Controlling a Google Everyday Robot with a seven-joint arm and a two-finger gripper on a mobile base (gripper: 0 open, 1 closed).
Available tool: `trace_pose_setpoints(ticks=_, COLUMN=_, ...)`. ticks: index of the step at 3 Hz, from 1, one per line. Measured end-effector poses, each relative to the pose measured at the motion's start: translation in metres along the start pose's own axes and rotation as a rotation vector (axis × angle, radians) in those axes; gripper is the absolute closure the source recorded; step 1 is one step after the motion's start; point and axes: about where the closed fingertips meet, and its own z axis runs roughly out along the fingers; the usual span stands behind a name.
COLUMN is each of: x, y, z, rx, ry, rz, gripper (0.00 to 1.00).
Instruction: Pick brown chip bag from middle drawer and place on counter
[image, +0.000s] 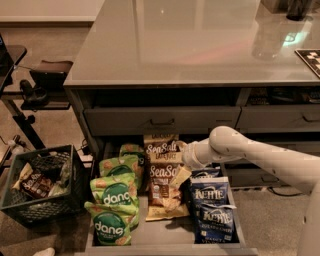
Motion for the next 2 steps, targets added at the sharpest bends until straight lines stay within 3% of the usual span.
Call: trace_pose_setpoints(ticks=2, x=0.019, y=-0.018, z=0.032, rx=0.004, ry=0.053, rz=-0.080, gripper=0.00)
